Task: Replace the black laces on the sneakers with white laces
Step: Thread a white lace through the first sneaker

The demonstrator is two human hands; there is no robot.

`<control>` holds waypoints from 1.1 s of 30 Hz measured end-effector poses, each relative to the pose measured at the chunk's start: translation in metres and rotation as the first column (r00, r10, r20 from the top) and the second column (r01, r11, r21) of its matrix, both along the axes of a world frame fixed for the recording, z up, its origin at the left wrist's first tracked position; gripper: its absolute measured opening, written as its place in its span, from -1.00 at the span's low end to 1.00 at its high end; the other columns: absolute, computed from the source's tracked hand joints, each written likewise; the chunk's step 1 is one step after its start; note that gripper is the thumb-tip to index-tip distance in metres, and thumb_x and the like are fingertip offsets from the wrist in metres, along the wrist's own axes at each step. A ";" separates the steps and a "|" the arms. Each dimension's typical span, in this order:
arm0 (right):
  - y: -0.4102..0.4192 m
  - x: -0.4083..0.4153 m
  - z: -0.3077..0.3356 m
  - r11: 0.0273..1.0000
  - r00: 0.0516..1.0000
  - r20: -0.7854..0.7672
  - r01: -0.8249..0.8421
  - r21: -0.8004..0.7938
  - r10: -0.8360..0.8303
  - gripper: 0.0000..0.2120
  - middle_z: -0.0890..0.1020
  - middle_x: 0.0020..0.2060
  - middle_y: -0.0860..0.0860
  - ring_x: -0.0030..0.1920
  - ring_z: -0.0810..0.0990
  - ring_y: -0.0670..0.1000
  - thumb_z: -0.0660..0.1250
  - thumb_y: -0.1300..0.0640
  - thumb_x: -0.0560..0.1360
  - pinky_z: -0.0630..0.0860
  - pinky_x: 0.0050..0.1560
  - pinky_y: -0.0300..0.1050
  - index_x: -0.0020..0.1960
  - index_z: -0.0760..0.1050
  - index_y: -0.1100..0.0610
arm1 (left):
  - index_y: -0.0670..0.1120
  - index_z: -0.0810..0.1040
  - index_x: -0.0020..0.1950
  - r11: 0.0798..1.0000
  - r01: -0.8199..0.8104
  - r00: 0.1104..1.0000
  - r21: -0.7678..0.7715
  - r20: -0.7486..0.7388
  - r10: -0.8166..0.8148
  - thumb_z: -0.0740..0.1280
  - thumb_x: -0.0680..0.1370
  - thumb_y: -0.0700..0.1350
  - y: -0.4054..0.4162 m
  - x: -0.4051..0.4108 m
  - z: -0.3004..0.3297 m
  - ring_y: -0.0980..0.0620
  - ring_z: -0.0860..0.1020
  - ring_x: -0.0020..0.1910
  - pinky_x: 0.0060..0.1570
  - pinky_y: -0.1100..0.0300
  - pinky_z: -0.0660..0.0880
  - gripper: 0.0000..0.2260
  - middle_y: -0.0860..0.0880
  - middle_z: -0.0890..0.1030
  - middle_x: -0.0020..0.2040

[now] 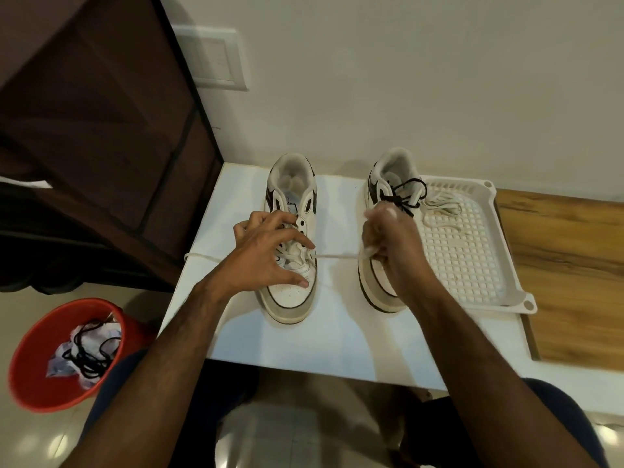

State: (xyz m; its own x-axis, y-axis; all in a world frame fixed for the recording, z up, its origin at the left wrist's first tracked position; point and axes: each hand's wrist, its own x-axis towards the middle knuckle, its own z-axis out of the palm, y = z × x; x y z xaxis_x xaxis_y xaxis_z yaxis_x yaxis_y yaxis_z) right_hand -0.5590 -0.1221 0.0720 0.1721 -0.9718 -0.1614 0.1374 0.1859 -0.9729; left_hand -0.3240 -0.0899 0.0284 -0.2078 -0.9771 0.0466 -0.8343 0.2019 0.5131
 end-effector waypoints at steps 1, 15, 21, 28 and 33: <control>0.002 0.003 -0.006 0.995 0.940 -0.339 -0.071 -0.068 0.044 -0.76 0.45 -0.40 -0.05 -0.40 0.37 -0.06 0.35 0.10 0.56 0.34 -0.32 -0.14 -0.22 0.36 0.10 | 0.33 0.61 0.13 1.000 0.000 1.000 0.002 0.003 0.000 0.65 0.18 0.27 0.000 0.000 0.000 0.26 0.12 0.27 0.16 0.19 0.00 -0.45 0.32 0.30 0.28; 0.006 0.021 -0.028 0.891 0.762 -0.609 -0.411 -0.192 0.221 -0.86 0.59 -0.14 0.00 -0.07 0.55 -0.04 0.40 0.07 0.57 0.47 0.01 -0.11 -0.11 0.63 0.11 | 0.40 0.53 0.08 1.000 0.010 1.000 0.007 0.028 -0.010 0.63 0.18 0.30 -0.001 0.000 0.003 0.26 0.11 0.25 0.08 0.27 -0.03 -0.47 0.30 0.29 0.28; -0.001 0.012 -0.004 0.993 0.957 0.291 -0.035 0.117 -0.001 -0.71 0.50 -0.43 0.07 -0.34 0.46 0.07 0.12 0.25 0.63 0.33 -0.34 -0.16 -0.28 0.33 0.17 | 0.32 0.60 0.13 1.000 0.012 1.000 -0.004 0.019 -0.012 0.63 0.19 0.29 -0.001 -0.001 0.001 0.25 0.12 0.25 0.10 0.26 -0.02 -0.45 0.29 0.31 0.27; 0.009 0.031 -0.034 0.973 0.794 -0.569 -0.228 0.047 0.213 -0.66 0.50 -0.16 -0.06 -0.23 0.47 -0.09 0.48 0.00 0.52 0.40 -0.21 -0.19 0.05 0.37 0.14 | 0.28 0.60 0.10 0.999 -0.009 1.000 -0.048 0.028 0.011 0.57 0.26 0.34 -0.001 -0.003 -0.002 0.21 0.14 0.27 0.14 0.22 -0.02 -0.53 0.30 0.32 0.23; 0.011 0.035 -0.037 0.947 0.720 -0.652 -0.320 -0.009 0.237 -0.79 0.61 -0.17 -0.07 -0.18 0.54 -0.09 0.42 0.03 0.57 0.39 -0.21 -0.22 0.04 0.46 0.12 | 0.25 0.56 0.02 0.989 -0.083 0.996 -0.124 0.022 0.087 0.38 0.32 0.40 -0.003 -0.014 -0.010 0.19 0.19 0.24 0.13 0.18 0.00 -0.62 0.30 0.34 0.16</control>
State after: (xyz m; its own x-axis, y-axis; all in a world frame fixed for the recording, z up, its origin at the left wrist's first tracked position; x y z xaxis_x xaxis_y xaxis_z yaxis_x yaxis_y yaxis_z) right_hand -0.5244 -0.1115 0.0348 0.3354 -0.9145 -0.2262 -0.5598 -0.0004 -0.8287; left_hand -0.3376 -0.0926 0.0184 -0.1270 -0.9784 0.1629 -0.8646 0.1897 0.4652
